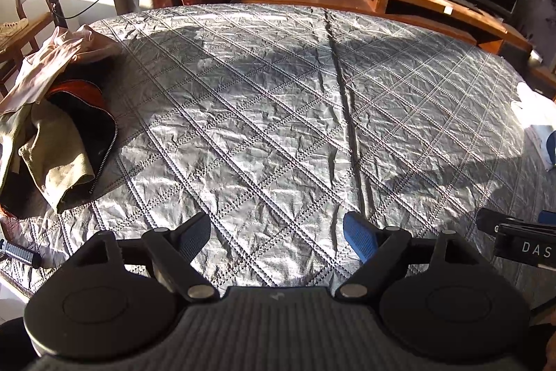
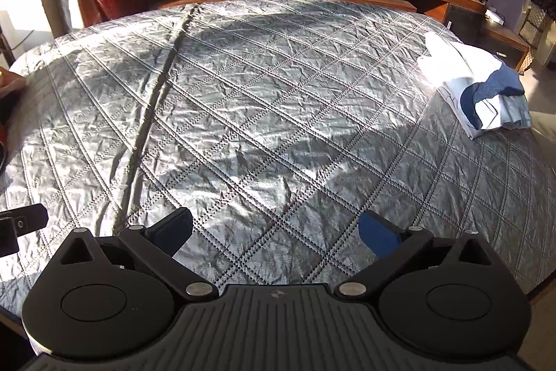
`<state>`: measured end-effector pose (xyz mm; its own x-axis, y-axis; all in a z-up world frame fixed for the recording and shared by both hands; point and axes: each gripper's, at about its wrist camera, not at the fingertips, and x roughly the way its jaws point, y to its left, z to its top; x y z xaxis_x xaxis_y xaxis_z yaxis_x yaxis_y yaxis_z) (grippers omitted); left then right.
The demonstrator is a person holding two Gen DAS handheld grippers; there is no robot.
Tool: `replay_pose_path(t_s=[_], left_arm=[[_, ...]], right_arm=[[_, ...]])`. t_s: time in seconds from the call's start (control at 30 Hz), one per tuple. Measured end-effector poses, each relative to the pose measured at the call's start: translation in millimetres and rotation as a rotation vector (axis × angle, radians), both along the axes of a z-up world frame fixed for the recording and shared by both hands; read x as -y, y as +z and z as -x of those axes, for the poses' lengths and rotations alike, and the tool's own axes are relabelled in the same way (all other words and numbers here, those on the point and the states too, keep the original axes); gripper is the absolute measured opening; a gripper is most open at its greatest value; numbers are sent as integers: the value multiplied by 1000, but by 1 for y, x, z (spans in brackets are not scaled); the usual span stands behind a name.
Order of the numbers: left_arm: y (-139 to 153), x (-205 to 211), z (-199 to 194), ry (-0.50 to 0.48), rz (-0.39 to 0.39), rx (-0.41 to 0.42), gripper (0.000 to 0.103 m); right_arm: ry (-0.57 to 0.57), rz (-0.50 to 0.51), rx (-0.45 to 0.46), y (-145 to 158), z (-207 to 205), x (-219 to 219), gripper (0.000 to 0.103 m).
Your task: Fold clothes
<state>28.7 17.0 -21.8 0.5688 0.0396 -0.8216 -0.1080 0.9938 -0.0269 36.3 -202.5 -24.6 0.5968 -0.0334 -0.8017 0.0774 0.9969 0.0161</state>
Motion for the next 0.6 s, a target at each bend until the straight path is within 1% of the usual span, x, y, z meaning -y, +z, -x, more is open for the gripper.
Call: replay_pose_path(t_s=[0.07, 0.17, 0.2, 0.3, 0.4, 0.47, 0.6], left_arm=[[-7, -1, -11, 11, 4, -16, 81], [-16, 2, -28, -7, -14, -6, 81], [-18, 3, -34, -17, -22, 2, 81], [-26, 3, -54, -4, -29, 4, 83], [-35, -2, -72, 22, -16, 11, 83], [-40, -1, -83, 19, -25, 20, 83], [-50, 2, -101, -4, -45, 41, 86]], right_arm=[[-6, -2, 25, -3, -8, 0, 102], [2, 62, 72, -12, -20, -5, 102], [1, 65, 73, -16, -24, -6, 102], [-9, 38, 51, -27, -38, -6, 102], [-39, 0, 50, -38, -50, -2, 102], [-60, -23, 45, -46, -58, 1, 102], [-83, -16, 17, -64, -72, 2, 102]])
